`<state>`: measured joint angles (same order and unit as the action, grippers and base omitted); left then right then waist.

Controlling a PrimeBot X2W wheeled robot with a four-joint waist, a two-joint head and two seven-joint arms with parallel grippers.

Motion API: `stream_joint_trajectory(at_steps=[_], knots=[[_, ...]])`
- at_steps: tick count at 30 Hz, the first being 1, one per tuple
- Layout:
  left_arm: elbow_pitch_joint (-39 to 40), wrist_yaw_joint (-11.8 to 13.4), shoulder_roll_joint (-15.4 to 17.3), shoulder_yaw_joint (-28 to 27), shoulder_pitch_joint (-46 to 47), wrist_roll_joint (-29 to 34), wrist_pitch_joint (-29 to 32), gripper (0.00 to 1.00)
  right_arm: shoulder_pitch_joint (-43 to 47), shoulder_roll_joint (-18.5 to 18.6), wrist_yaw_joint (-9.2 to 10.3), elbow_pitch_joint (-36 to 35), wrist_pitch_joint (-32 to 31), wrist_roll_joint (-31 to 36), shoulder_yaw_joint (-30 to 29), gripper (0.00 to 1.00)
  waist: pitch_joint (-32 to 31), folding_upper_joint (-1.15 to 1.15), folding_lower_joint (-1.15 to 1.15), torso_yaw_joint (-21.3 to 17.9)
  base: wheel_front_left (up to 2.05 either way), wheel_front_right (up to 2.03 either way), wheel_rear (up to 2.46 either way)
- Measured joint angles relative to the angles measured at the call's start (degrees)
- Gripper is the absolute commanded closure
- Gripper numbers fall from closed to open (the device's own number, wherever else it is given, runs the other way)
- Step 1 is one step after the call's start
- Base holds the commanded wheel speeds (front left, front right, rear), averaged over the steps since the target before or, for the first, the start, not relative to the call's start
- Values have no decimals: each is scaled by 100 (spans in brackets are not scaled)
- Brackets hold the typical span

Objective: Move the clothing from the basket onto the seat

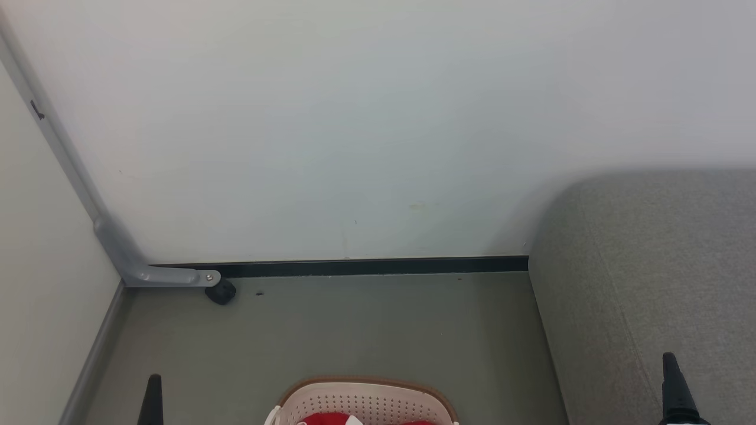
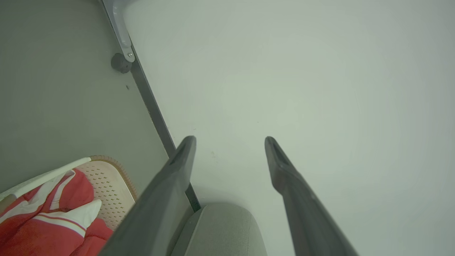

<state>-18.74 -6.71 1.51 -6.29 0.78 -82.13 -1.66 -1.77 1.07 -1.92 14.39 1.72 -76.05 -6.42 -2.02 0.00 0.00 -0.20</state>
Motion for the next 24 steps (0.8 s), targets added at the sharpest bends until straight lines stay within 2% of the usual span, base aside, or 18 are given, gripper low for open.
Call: stream_joint_trajectory(at_steps=[4,14,18,24], knots=[[204,110,2,4,2,336,-69,0,0,4,67,-202,89,271,31,0,-28,0,0,3,0,0,0],[623,447,11,352,-6,1345,-297,0,7,15,242,-534,297,1488,237,0,-101,0,0,-8,0,0,0],[780,639,19,458,-10,1840,-371,0,42,21,255,-636,378,1919,336,0,-123,0,0,-18,0,0,0],[907,758,23,622,-24,2628,-513,0,148,26,350,-687,495,2675,476,0,-139,0,0,-28,0,0,0]])
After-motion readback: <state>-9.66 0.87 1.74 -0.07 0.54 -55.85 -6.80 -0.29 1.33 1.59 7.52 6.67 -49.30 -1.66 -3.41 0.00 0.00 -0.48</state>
